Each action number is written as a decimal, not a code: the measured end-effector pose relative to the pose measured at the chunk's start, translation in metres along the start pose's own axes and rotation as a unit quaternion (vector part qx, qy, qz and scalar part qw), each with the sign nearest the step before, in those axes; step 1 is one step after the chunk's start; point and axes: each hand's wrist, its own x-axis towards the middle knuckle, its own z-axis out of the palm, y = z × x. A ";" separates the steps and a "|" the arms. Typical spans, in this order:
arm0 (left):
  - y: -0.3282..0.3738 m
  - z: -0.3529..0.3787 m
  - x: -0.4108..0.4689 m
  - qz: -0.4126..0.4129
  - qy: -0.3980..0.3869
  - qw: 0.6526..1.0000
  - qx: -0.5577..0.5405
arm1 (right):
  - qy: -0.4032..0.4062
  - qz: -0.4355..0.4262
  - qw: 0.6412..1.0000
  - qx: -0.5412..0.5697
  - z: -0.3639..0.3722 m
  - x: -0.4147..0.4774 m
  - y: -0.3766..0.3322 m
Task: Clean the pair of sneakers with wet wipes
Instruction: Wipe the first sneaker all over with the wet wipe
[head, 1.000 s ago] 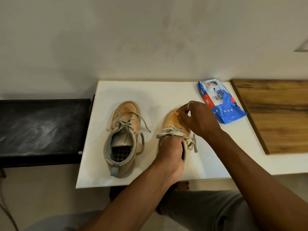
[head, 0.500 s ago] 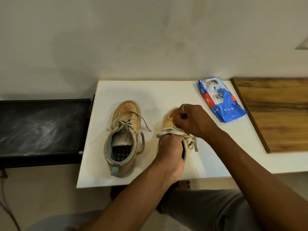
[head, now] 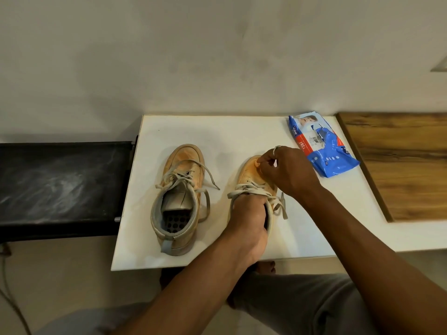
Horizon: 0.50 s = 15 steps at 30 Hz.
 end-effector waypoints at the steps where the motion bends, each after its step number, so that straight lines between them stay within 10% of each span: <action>1: 0.000 0.000 -0.001 0.002 -0.003 1.000 0.005 | 0.012 -0.012 1.000 -0.001 0.002 -0.001 -0.002; 15: 0.001 0.000 -0.002 0.012 -0.015 1.000 -0.017 | -0.077 -0.044 0.996 0.021 0.004 -0.005 -0.009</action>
